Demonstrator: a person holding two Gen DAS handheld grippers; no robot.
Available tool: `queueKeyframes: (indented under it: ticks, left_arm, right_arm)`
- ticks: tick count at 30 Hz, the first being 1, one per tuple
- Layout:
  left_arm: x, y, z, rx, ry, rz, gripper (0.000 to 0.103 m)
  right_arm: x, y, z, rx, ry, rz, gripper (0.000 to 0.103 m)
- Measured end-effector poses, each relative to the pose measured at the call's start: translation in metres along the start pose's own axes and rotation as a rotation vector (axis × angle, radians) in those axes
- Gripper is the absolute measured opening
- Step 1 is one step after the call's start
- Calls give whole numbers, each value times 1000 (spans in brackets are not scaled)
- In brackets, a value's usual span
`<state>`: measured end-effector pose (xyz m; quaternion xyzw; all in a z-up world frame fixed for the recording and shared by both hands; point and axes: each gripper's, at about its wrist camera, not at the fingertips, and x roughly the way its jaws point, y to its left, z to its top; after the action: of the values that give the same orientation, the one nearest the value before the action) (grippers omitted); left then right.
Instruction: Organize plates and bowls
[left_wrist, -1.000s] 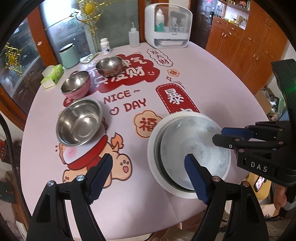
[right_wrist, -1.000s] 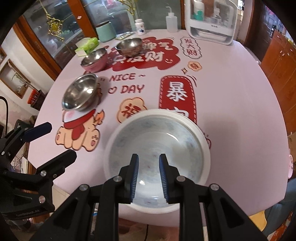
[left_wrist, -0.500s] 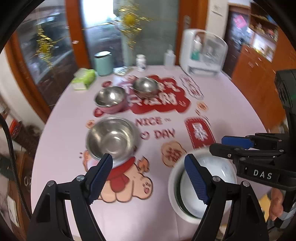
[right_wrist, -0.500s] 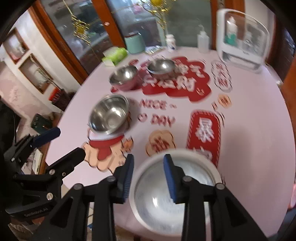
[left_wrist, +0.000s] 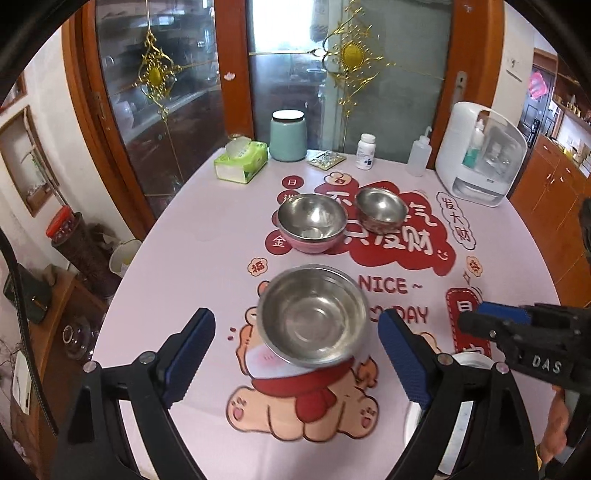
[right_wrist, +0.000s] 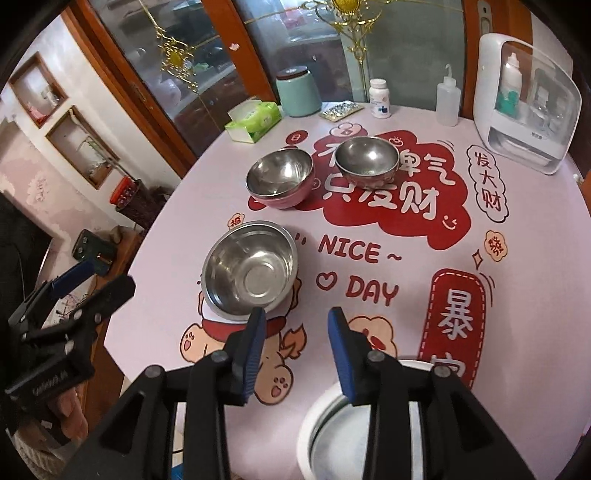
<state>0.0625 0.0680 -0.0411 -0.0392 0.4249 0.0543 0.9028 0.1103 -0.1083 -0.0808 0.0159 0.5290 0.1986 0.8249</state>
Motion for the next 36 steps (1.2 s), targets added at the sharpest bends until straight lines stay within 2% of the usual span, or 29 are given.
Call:
queueKeyframes:
  ticks: [12,19,23,26,28,31,32,33,34,36]
  left_arm:
    - [111,47,13,90,149,-62,89]
    - [165,66,11,57,250,-120,89]
    - [186,69,10,43,280,-146,88]
    - [197,68,9,33,307,-175,81]
    - [201,66,7,39,322,-189,69]
    - [205,63,5,47,344,-192,63]
    - [206,63,5,47,348,-193,60]
    - [207,63,4,48,355,-197,49]
    - [209,62,2,51,367,-203,36]
    - [212,60,-1,54,395,-210,24]
  right_arm:
    - [83,18,11,191,84,-65,35]
    - [128,14,13,266,141,-91,35]
    - [139,9,15,279,157,-105,35]
    - [146,5,18,285,167,-108,35]
    - [150,4,19,284,173,-100,35]
    - [155,3,20,282,182,-87,35]
    - [156,3,20,281,184,-81,29]
    - [158,3,19,279,191,-71,20]
    - [160,3,19,278,201,-62,17]
    - [163,3,18,275,210,-57,12]
